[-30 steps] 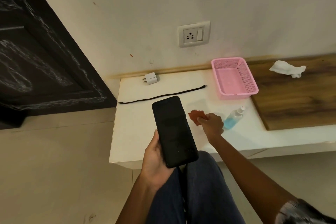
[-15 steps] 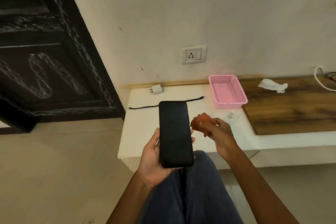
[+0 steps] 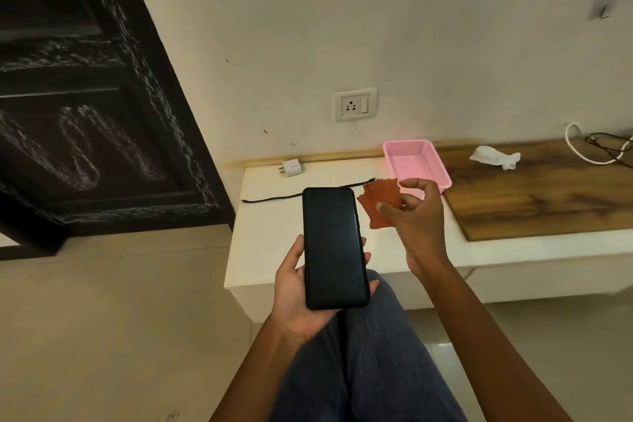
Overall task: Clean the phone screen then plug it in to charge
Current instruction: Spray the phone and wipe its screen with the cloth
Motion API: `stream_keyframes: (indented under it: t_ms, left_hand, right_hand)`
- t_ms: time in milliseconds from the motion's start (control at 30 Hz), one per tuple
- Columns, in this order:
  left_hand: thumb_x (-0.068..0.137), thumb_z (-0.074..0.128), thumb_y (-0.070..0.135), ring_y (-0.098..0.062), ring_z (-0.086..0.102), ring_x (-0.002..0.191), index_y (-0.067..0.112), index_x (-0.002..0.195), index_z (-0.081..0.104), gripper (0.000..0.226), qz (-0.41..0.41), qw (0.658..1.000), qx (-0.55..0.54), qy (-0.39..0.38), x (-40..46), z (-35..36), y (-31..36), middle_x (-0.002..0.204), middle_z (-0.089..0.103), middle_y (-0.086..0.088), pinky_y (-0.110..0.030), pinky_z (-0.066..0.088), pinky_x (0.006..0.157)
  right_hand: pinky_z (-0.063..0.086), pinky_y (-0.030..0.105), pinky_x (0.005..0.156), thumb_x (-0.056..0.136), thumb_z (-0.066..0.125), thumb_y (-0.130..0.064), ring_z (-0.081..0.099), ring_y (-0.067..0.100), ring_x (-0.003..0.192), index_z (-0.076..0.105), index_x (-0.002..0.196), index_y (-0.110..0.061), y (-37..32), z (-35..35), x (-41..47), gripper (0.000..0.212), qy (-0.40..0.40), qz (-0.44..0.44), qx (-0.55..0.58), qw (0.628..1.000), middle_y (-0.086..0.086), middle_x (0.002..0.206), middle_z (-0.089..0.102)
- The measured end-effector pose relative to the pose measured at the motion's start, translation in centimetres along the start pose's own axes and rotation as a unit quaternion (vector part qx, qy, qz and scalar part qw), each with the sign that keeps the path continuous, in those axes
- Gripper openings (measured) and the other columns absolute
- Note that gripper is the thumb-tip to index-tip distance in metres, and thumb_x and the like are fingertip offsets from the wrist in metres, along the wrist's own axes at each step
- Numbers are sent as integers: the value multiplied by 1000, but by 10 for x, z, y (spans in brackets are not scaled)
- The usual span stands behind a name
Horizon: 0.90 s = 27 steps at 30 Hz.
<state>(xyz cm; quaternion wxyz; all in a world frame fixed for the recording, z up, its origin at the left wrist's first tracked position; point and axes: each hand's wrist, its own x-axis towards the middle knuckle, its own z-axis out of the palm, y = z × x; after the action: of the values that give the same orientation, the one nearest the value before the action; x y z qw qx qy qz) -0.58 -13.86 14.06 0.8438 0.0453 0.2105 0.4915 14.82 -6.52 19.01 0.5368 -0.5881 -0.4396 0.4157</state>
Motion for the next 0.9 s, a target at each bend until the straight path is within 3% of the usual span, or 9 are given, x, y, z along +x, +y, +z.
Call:
stream_keyframes:
  t_ms: [133,267,400,467,533,600,667,800,900]
  left_hand:
    - [87,52,52,-36,54,116,9,134,53,64,1,1000,13,6,2,-2,0,137,51,-18,-56,40,100]
    - [87,52,52,-35,54,116,9,135,52,65,-2,1000,13,0,4,-3,0,134,52,-18,-56,40,100]
    - [83,57,50,-36,53,116,9,134,54,65,-6,1000,8,2,9,-7,1,135,52,-19,-56,42,99]
    - [84,55,52,-35,55,115,9,134,54,65,-8,1000,13,5,12,-8,1,136,52,-18,-57,39,101]
    - [85,53,53,-35,56,115,10,134,54,65,-9,1000,17,11,15,-10,0,136,53,-18,-57,39,101]
    - [83,55,56,-35,58,113,9,131,57,67,-12,1000,15,19,18,-9,-2,134,55,-19,-56,43,98]
    - [79,56,62,-35,61,110,9,127,60,72,-12,999,22,31,21,-9,-3,131,57,-20,-55,50,91]
    - [72,55,67,-34,67,102,10,118,67,75,-3,997,38,60,24,-9,-4,122,63,-22,-47,56,75]
    - [72,52,68,-31,69,98,11,114,70,73,3,996,50,75,26,-12,-3,118,66,-20,-40,58,69]
  right_hand:
    - [55,35,86,75,76,-9,60,20,103,49,119,-22,2,7,1,53,3,-6,-7,1000,4,119,59]
    - [56,39,84,79,73,-11,64,15,92,65,105,-13,5,11,2,28,0,-8,-12,1000,-2,96,67]
    - [54,27,77,84,67,-11,65,14,86,63,97,-9,5,17,3,14,13,-50,-22,998,-3,87,67]
    - [51,15,77,86,65,-12,65,9,83,59,97,-7,5,21,3,13,17,-79,-44,996,1,92,68]
    - [46,4,66,88,63,-14,62,7,77,53,98,-10,6,24,2,14,13,-113,-86,990,2,91,66]
    - [47,14,63,92,58,-14,61,13,75,51,102,-9,8,28,0,14,-5,-135,-130,982,3,90,66]
    - [49,27,69,94,54,-14,63,18,79,54,108,-8,12,31,-4,15,-17,-152,-166,974,5,93,68]
    - [46,22,91,95,46,-6,63,15,102,61,116,-9,17,34,-13,27,-52,-185,-193,962,4,111,69]
    - [37,35,109,94,41,1,54,20,121,60,121,-6,23,36,-17,33,-96,-192,-219,952,9,127,60]
